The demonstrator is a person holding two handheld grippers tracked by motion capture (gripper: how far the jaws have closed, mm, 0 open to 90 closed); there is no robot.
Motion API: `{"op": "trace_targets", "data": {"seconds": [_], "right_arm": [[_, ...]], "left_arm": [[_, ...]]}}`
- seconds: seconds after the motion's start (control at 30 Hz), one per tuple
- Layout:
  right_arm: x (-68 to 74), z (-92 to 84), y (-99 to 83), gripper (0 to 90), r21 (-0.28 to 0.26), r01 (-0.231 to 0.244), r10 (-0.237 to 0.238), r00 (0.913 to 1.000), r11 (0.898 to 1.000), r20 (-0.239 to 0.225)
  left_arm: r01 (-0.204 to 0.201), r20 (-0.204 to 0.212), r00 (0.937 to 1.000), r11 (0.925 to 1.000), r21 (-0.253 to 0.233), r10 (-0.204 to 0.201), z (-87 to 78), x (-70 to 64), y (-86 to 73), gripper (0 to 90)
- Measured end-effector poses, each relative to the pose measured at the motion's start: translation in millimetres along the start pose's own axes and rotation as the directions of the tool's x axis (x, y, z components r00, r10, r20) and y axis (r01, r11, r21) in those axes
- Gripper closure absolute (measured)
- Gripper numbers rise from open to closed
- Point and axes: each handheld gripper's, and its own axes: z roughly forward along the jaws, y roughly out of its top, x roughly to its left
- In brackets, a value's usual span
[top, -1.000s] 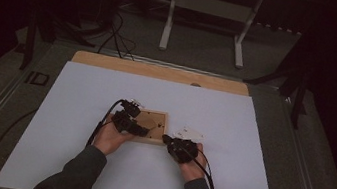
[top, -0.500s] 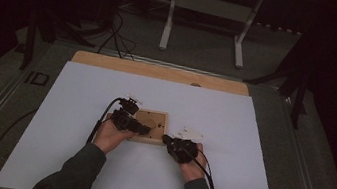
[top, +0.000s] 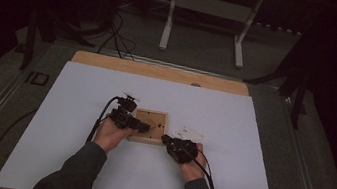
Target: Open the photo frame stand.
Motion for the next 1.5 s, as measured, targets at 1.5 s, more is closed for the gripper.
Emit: {"op": "trace_targets", "data": {"seconds": [1.5], "right_arm": [[-13.4, -16.6, 9.8, 61.0, -0.056, -0.057, 0.058, 0.9983, 0.997, 0.009]], "left_arm": [[-0.238, -0.159, 0.9613, 0.9686, -0.071, 0.225, -9.8, -28.1, -21.7, 56.3]]}}
